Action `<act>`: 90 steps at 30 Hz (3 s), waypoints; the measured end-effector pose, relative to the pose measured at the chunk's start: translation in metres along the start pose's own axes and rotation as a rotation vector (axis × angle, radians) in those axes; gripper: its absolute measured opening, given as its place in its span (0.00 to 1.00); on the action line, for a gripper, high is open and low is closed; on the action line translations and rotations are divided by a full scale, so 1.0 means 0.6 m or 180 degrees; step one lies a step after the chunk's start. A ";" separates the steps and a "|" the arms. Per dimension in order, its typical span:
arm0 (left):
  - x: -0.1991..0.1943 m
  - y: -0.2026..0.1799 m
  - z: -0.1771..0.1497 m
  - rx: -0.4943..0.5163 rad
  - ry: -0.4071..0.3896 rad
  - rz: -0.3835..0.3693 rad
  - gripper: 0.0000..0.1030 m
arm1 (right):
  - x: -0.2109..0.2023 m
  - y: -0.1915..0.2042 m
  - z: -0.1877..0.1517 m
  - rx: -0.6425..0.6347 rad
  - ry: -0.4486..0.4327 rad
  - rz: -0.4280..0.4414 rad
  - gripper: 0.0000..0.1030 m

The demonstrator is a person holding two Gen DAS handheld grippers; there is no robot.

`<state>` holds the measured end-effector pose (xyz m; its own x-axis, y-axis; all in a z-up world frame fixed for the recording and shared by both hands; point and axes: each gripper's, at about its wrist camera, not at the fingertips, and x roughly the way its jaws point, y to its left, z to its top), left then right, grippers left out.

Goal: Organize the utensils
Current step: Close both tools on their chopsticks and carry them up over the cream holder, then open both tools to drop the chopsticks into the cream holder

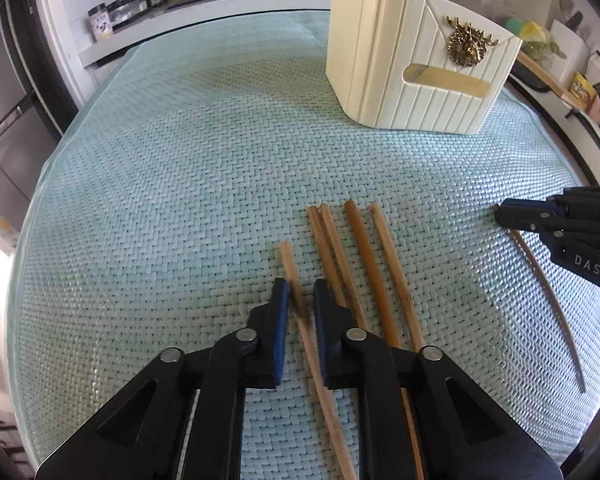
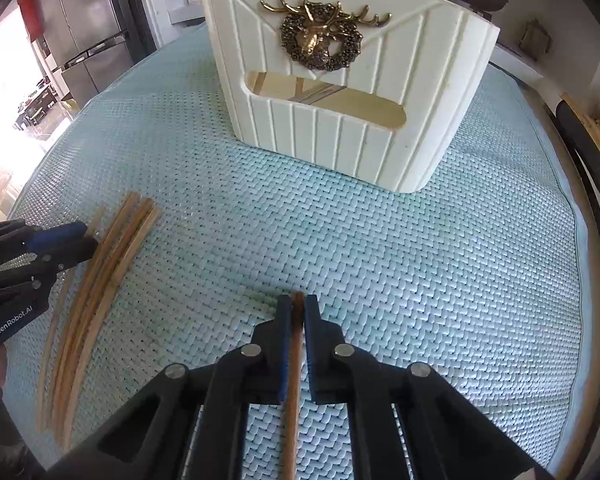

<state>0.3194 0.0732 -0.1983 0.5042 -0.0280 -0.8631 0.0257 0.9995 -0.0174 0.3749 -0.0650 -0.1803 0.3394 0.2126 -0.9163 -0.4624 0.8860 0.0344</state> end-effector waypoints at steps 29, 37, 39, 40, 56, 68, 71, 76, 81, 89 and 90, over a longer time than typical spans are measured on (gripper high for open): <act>-0.344 0.016 0.025 -0.0177 -0.1451 -0.0631 0.04 | -0.418 0.009 -0.104 0.0007 -0.2102 0.0312 0.06; -0.366 0.014 0.042 -0.0213 -0.1600 -0.0707 0.03 | -0.447 0.017 -0.087 -0.0014 -0.2313 0.0198 0.06; -0.371 0.014 0.051 -0.0220 -0.1636 -0.0718 0.03 | -0.448 0.017 -0.078 -0.0032 -0.2321 0.0181 0.06; -0.374 0.014 0.057 -0.0218 -0.1656 -0.0715 0.03 | -0.450 0.018 -0.075 -0.0044 -0.2326 0.0164 0.06; -0.426 -0.001 0.237 -0.0145 -0.2099 -0.0663 0.03 | -0.525 -0.008 0.077 -0.0229 -0.2622 -0.0034 0.06; -0.316 -0.040 0.370 -0.0147 -0.2035 -0.0496 0.03 | -0.470 -0.031 0.244 -0.0319 -0.2668 -0.0089 0.06; -0.258 -0.038 0.379 -0.0214 -0.1829 -0.0512 0.03 | -0.407 -0.050 0.269 -0.0229 -0.2438 0.0066 0.06; -0.170 -0.030 0.385 -0.0344 -0.1441 -0.0522 0.03 | -0.286 -0.081 0.306 -0.0003 -0.1886 0.0353 0.06; -0.116 -0.023 0.392 -0.0409 -0.1202 -0.0485 0.03 | -0.192 -0.099 0.338 0.0172 -0.1445 0.0514 0.06; -0.116 -0.002 0.398 -0.0542 -0.1075 -0.0381 0.38 | -0.165 -0.099 0.376 0.0287 -0.1360 0.0469 0.21; -0.127 0.003 0.394 -0.0561 -0.1107 -0.0378 0.49 | -0.176 -0.099 0.373 0.0296 -0.1417 0.0474 0.27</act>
<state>0.4851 0.0742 -0.0135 0.7692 -0.1159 -0.6284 -0.0319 0.9752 -0.2189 0.5497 -0.0477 0.0038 0.6023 0.4780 -0.6393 -0.4642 0.8613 0.2065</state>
